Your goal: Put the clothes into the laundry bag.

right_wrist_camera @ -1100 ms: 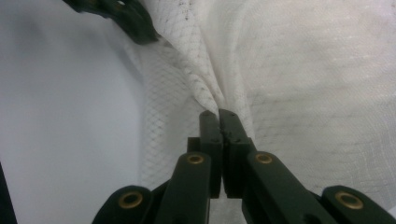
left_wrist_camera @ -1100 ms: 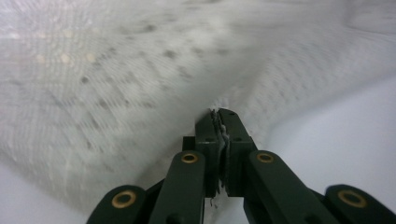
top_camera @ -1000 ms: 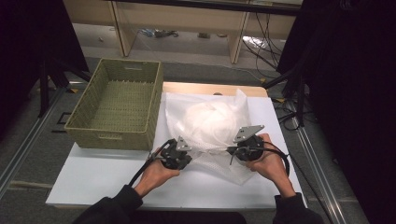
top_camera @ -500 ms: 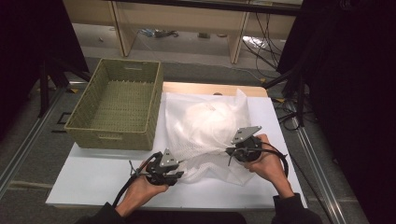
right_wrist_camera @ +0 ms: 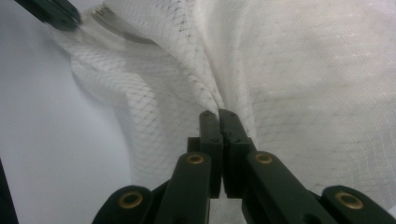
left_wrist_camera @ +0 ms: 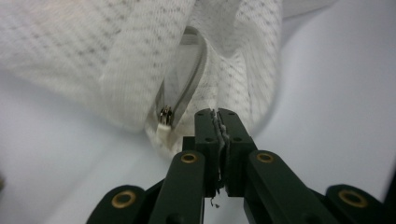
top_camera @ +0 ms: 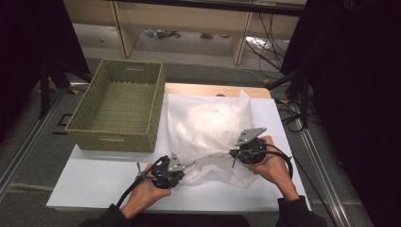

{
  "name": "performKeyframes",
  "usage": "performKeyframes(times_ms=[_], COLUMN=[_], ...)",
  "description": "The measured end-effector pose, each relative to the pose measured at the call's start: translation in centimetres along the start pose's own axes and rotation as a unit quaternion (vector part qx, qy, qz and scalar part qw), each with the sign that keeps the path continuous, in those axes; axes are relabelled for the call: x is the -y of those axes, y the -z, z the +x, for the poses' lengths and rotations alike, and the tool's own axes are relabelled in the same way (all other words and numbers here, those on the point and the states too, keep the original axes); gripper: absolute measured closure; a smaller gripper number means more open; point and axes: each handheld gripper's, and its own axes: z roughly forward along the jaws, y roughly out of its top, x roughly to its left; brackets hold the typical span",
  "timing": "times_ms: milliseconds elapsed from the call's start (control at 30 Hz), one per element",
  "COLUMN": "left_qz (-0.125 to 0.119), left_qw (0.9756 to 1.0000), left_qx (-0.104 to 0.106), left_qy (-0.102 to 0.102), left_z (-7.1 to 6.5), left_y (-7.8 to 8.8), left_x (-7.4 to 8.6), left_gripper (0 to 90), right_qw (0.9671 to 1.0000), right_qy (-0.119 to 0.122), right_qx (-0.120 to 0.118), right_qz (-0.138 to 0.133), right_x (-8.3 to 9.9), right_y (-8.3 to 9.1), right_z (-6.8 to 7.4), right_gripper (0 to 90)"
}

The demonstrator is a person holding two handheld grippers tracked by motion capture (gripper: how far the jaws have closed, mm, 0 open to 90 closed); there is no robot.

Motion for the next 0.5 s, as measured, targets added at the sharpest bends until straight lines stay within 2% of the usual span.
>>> performKeyframes(times_ms=[67,133,200,267,333,367,433,500], left_qz=[0.005,0.01,0.018,0.013,-0.003,-0.007,-0.014,-0.008], left_qw=[1.0,0.9996,0.9989,0.9987,0.9986,0.9983,0.9971,0.9958], left_qx=[0.001,-0.014,-0.005,-0.008,-0.011,-0.008,-0.001,0.006], left_qy=[0.003,0.024,0.043,0.048,0.052,0.057,0.074,0.091], left_z=[0.4,0.7,1.1,1.2,1.5,1.5,1.3,1.0], left_y=[1.1,1.6,1.7,2.2,2.7,2.7,2.3,1.4], left_x=[1.3,2.9,4.0,4.1,3.7,3.5,3.1,2.9], left_gripper=[87.1,87.3,87.3,87.1,85.6,79.8,59.4,47.9], right_qw=[1.0,1.0,0.9999,0.9999,0.9998,0.9998,0.9998,0.9997], right_qy=[0.003,0.003,0.005,0.005,0.004,0.003,0.007,0.004], right_qx=[0.0,-0.004,-0.001,-0.007,-0.012,-0.012,-0.013,-0.015], right_qz=[0.003,0.007,0.01,0.013,0.014,0.016,0.015,0.018], right_x=[0.1,0.1,0.2,0.3,0.3,0.3,0.3,0.3], right_y=[-0.1,-0.1,-0.3,-0.5,-0.6,-0.7,-0.9,-0.9], right_z=[0.0,0.1,0.2,0.4,0.6,0.7,0.7,0.8], right_gripper=[90.0,90.0,90.0,90.0,90.0,90.0,90.0,90.0])
